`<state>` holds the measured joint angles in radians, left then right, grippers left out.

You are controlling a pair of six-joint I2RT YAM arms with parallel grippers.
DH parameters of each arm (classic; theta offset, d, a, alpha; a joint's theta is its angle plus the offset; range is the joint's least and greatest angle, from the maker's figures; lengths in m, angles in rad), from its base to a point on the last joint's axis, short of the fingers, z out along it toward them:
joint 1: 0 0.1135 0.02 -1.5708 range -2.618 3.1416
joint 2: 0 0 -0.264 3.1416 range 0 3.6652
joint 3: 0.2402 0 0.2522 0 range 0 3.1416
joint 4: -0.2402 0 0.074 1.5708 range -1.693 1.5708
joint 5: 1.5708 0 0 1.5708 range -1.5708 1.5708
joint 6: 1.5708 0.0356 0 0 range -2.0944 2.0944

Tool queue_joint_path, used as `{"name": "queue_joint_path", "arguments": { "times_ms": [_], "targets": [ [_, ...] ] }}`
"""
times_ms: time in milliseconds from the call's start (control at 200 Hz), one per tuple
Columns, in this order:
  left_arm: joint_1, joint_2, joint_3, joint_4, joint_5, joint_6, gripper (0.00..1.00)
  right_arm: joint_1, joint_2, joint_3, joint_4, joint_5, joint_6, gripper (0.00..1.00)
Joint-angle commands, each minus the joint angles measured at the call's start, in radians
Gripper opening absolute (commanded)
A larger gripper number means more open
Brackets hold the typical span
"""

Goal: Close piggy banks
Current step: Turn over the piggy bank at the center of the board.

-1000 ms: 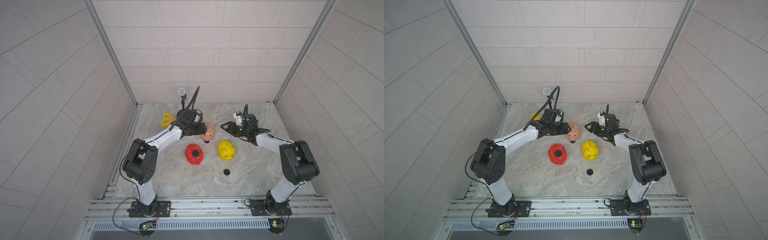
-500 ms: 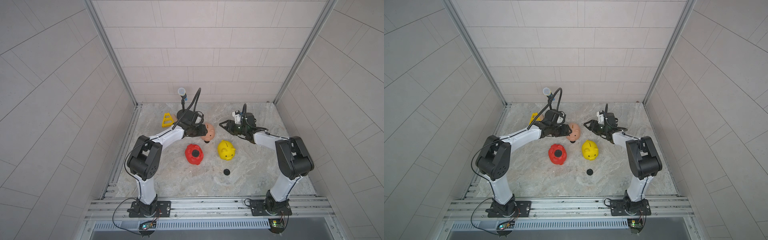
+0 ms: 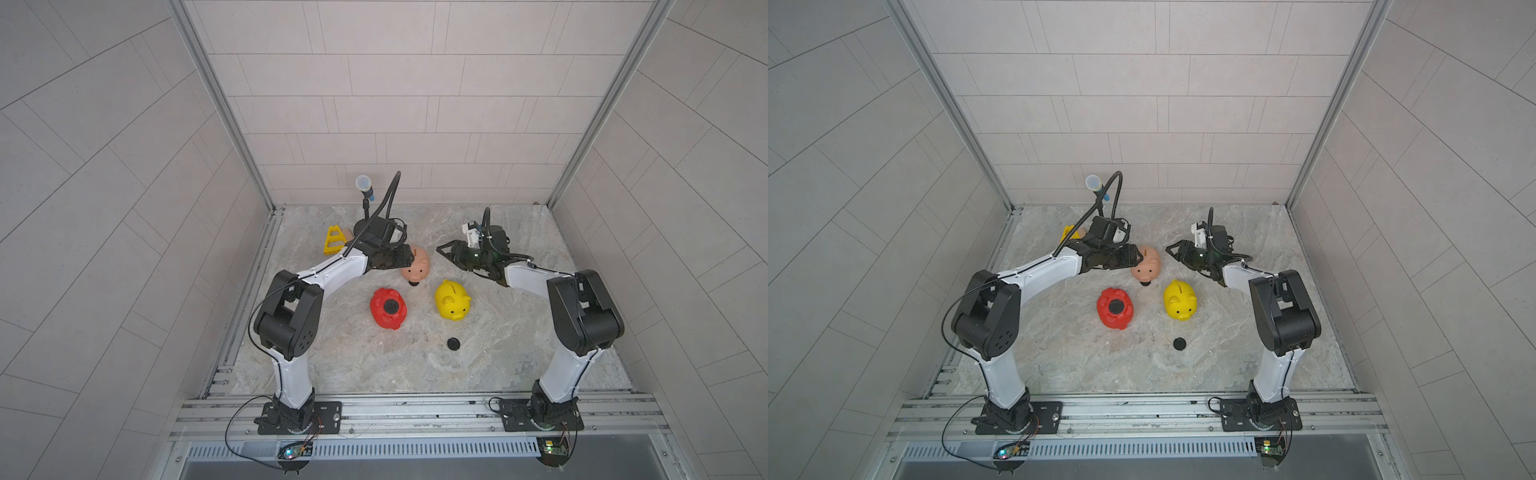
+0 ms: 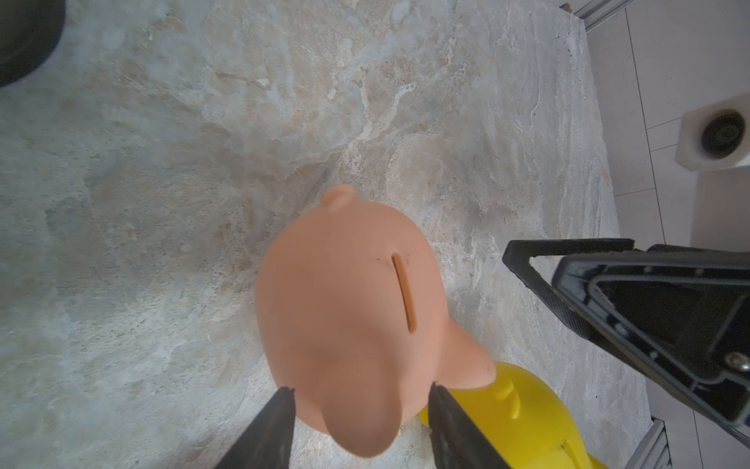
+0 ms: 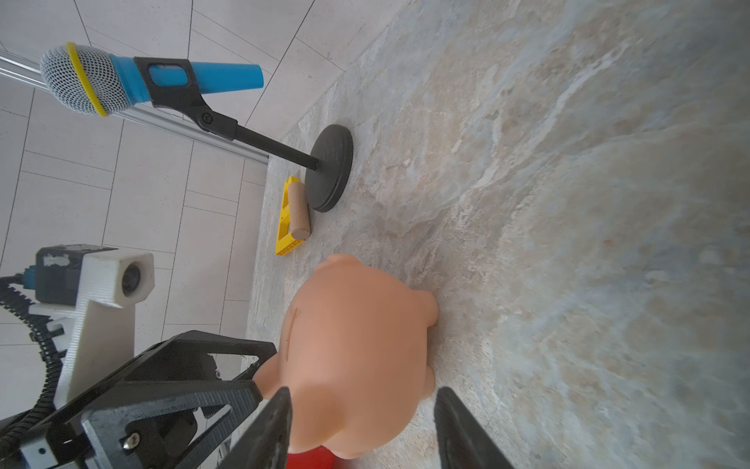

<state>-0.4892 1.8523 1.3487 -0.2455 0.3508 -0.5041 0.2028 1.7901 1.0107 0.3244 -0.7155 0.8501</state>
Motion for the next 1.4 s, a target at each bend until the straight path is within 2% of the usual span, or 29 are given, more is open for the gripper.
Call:
{"name": "queue_joint_path", "arguments": {
  "times_ms": [0, 741, 1141, 1396],
  "targets": [
    [0.006, 0.020, 0.029, -0.020, -0.012, 0.009, 0.57, 0.006, 0.022, 0.024, -0.006, -0.008, 0.002, 0.57],
    [0.006, 0.055, 0.043, -0.036, -0.001, 0.000, 0.43, 0.010, 0.035, 0.024, -0.029, -0.016, -0.006, 0.55],
    [0.006, 0.046, 0.025, -0.054, -0.004, -0.014, 0.43, 0.010, 0.036, 0.023, -0.032, -0.020, -0.003, 0.54],
    [0.027, 0.036, 0.000, -0.018, 0.054, -0.034, 0.41, 0.010, 0.032, 0.020, -0.035, -0.024, -0.002, 0.54]
  ]
}}
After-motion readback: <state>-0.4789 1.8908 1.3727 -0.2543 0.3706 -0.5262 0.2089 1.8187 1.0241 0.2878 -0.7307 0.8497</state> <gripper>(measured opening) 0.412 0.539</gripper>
